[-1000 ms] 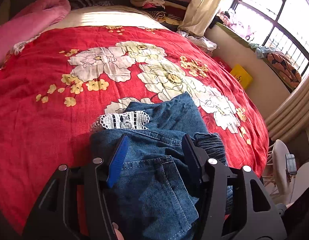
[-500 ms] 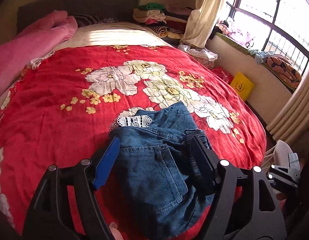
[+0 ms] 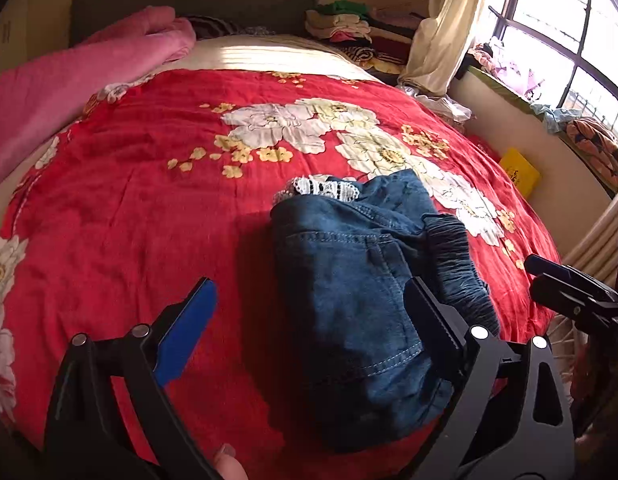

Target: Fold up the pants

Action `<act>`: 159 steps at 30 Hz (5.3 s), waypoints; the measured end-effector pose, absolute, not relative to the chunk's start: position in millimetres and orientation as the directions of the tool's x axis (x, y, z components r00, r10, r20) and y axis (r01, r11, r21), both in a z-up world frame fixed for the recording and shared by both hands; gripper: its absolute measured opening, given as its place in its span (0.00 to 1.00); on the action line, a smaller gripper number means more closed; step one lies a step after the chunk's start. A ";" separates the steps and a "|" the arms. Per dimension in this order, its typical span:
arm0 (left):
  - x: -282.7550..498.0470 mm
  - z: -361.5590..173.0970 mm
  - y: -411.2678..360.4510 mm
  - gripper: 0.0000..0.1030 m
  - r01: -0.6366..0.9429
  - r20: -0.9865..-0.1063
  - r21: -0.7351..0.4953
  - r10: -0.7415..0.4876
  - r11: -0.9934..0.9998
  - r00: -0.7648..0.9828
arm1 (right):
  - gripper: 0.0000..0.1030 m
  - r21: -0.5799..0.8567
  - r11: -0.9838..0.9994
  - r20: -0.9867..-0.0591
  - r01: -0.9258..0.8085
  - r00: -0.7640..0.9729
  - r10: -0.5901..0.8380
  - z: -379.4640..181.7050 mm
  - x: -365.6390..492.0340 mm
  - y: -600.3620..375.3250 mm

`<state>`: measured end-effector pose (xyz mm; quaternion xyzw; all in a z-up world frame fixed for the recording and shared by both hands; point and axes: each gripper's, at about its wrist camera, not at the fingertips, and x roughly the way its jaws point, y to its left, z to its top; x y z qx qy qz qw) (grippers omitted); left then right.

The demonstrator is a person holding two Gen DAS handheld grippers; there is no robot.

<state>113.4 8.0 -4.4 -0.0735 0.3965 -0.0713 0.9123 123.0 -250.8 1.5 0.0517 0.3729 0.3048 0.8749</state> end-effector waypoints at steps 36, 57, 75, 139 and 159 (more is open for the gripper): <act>130.8 -43.3 -17.8 0.22 0.068 -0.753 -0.272 -0.257 0.960 0.606 | 0.25 0.479 0.728 -0.595 -0.489 0.429 0.680 -47.7 167.5 -237.2; 184.0 21.0 -20.1 0.18 0.087 -0.650 -0.210 -0.205 0.974 0.732 | 0.23 0.362 0.731 -0.516 -0.579 0.529 0.674 14.2 220.7 -206.8; 230.3 -46.2 14.9 0.40 -0.016 -0.716 -0.257 -0.179 0.966 0.675 | 0.36 0.487 0.763 -0.606 -0.425 0.464 0.646 -60.0 290.1 -212.8; 83.8 15.2 -7.0 0.91 0.004 -0.654 -0.160 -0.109 0.987 0.748 | 0.95 0.145 0.865 -0.559 -0.481 0.681 0.472 25.2 117.1 -257.4; 57.5 -31.3 -6.9 0.91 -0.047 -0.723 -0.157 -0.083 0.986 0.686 | 0.95 0.152 0.876 -0.640 -0.458 0.630 0.440 -18.3 97.5 -263.1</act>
